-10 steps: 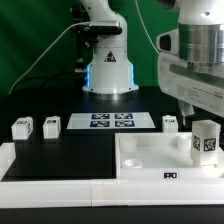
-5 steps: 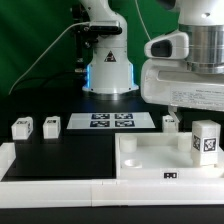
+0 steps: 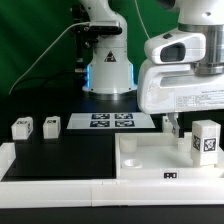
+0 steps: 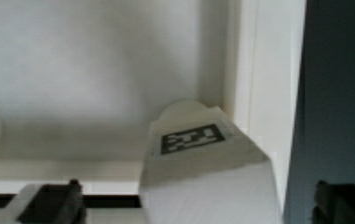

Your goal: Assemble one leg

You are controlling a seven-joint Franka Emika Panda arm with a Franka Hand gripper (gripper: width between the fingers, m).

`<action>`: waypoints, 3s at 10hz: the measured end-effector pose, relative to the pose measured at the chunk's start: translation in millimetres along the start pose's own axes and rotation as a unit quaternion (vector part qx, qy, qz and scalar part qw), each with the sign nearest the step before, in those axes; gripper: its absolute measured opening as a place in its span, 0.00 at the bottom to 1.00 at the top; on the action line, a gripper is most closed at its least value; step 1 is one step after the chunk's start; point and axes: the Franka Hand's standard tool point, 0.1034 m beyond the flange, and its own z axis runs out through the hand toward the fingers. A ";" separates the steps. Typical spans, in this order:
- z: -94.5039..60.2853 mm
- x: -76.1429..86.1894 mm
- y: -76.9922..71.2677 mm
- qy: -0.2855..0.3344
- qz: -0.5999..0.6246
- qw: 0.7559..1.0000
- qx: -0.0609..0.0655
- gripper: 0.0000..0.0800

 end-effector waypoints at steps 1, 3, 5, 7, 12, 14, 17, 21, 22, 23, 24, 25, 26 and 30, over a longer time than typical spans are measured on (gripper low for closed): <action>-0.1 0.4 2.0 0.001 -0.069 0.998 -0.001 0.81; -0.1 0.4 2.1 0.001 -0.074 0.997 0.000 0.81; -0.1 0.4 2.3 0.001 -0.074 0.997 0.000 0.81; -0.1 0.4 2.2 0.001 -0.070 0.998 0.000 0.81; 0.1 0.2 -0.7 0.001 0.087 0.996 0.002 0.81; 0.4 -0.4 -6.6 0.001 0.192 0.981 0.004 0.65; 0.7 -1.2 -11.2 0.000 0.366 0.930 0.004 0.37; 0.7 -0.8 -13.7 -0.003 0.565 0.825 0.008 0.37; 0.6 -0.5 -14.2 -0.002 0.590 0.807 0.009 0.37; 0.4 0.1 -14.2 -0.002 0.623 0.782 0.010 0.37; 0.4 0.2 -14.4 -0.003 0.651 0.759 0.011 0.37; 0.2 0.6 -14.5 -0.002 0.687 0.727 0.011 0.37; 0.3 0.3 -17.3 -0.006 0.713 0.701 0.014 0.48; 0.4 0.2 -18.0 -0.004 0.633 0.774 0.014 0.80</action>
Offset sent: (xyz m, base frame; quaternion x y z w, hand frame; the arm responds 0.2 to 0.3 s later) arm 0.0000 0.0000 0.0000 0.0000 0.0000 0.0000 1.0000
